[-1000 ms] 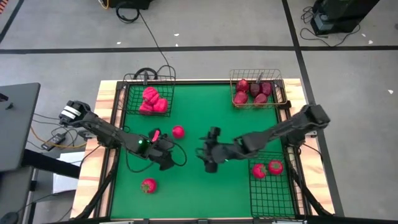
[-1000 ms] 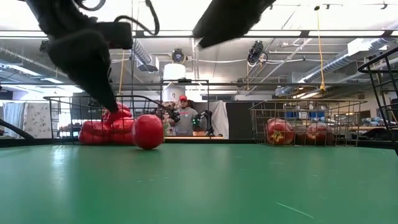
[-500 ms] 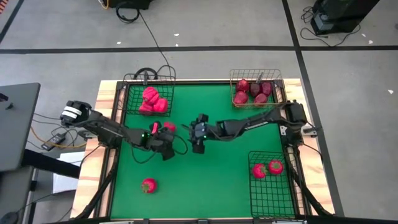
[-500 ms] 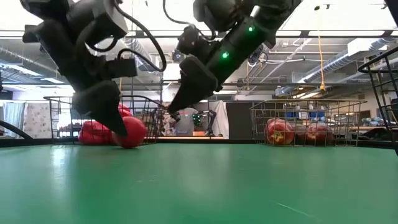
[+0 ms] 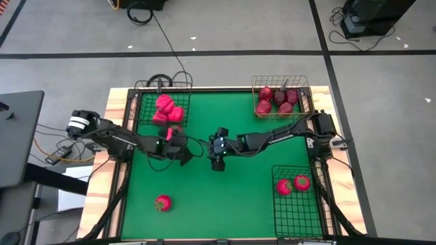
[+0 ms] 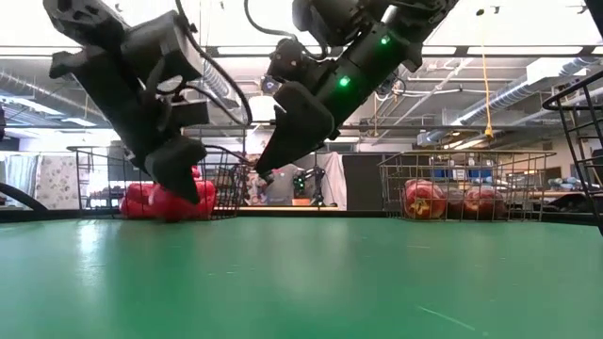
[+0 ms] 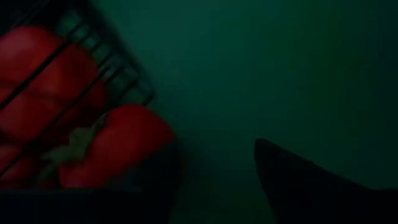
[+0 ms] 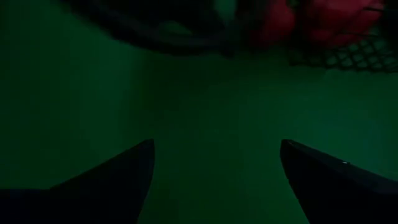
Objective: Sort produce into baskets
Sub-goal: Put the red tomato into the bottom black black wire basket
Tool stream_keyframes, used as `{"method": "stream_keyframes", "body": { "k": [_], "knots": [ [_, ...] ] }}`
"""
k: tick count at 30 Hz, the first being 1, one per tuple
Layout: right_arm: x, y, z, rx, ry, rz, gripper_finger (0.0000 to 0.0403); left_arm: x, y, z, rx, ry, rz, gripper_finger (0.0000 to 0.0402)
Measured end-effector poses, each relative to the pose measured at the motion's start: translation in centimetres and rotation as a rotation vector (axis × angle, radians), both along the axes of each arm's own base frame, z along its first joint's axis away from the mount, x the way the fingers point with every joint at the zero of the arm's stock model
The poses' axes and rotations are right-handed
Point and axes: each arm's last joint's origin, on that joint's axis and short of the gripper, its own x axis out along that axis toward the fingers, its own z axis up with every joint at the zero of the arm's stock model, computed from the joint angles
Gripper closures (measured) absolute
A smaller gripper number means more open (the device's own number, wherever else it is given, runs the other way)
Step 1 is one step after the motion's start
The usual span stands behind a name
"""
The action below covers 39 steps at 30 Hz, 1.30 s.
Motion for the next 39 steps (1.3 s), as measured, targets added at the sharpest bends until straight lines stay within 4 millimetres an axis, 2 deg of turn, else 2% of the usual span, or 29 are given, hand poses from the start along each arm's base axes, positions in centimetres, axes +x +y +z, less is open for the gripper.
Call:
{"method": "stream_keyframes", "body": {
  "k": [6,11,15,18,21,23,26,32,36,39],
  "knots": [
    [0.0,0.3,0.0,0.03,0.002,0.036,0.0048,-0.7,1.7,-0.3,-0.034,0.059,0.107,0.0159],
    [0.0,0.4,0.0,0.032,0.002,0.04,0.0048,-1.1,2.7,-0.7,-0.06,0.06,0.17,0.0161],
    [0.0,0.4,0.0,0.028,0.004,0.045,0.005,-2.1,3.5,-1.9,-0.158,0.053,0.236,0.0173],
    [0.0,0.4,0.0,0.045,0.005,0.065,0.0051,-2.3,3.5,-2.7,-0.241,-0.006,0.195,0.0188],
    [0.0,0.5,0.0,0.063,0.007,0.086,0.005,-1.3,2.4,-2.6,-0.314,-0.088,0.09,0.0201],
    [0.0,0.5,0.0,0.064,0.007,0.087,0.0051,-0.5,1.3,-2.0,-0.357,-0.108,0.024,0.0208],
    [0.0,0.5,0.0,0.072,0.012,0.095,0.0051,1.4,-0.9,0.0,-0.452,-0.146,-0.114,0.0214],
    [-0.2,0.6,-0.1,0.086,0.031,0.099,0.0051,3.7,-3.7,4.6,-0.404,-0.157,-0.248,0.0216],
    [-0.2,0.5,-0.2,0.089,0.041,0.096,0.005,3.6,-4.1,6.6,-0.251,-0.067,-0.216,0.0216],
    [-0.2,0.6,-0.2,0.11,0.039,0.092,0.0051,2.8,-3.7,6.8,-0.161,-0.009,-0.121,0.0213]
  ]
}}
